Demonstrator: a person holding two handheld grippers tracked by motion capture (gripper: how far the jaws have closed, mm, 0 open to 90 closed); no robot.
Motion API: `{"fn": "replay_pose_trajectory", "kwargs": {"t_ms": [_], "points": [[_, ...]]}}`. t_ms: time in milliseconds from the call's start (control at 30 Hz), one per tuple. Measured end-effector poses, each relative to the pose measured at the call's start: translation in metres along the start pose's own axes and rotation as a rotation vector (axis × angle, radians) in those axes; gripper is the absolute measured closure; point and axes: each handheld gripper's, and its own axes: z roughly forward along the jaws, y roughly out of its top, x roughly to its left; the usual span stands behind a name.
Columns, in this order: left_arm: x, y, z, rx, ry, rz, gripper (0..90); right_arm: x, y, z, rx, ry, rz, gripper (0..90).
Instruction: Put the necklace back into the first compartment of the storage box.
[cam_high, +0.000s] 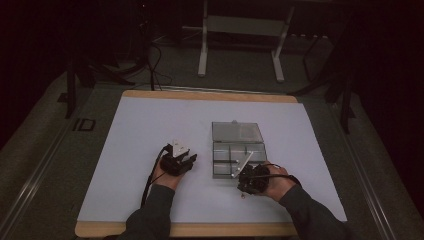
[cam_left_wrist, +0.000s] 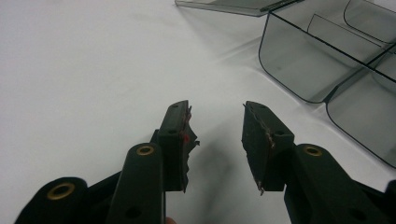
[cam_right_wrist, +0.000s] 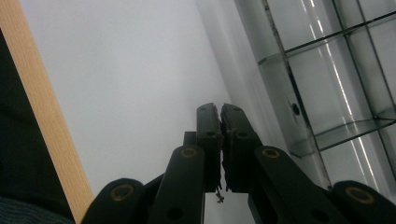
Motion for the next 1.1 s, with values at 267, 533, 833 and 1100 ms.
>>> {"fn": "replay_pose_trajectory", "kwargs": {"t_ms": [267,533,833,1100], "points": [[0.0,0.0,0.0,0.002,0.0,0.001,61.7,-0.001,0.001,-0.004,-0.002,0.001,-0.002,86.7],[0.0,0.0,0.0,0.007,-0.001,0.003,61.6,-0.003,0.002,-0.009,-0.005,-0.008,-0.004,86.6],[0.0,0.0,0.0,0.007,-0.001,0.004,61.6,-0.006,0.003,-0.014,-0.009,-0.017,0.001,86.6],[0.0,0.0,0.0,0.007,0.0,0.003,61.6,-0.008,0.003,-0.018,-0.021,-0.02,0.006,86.7]]}}
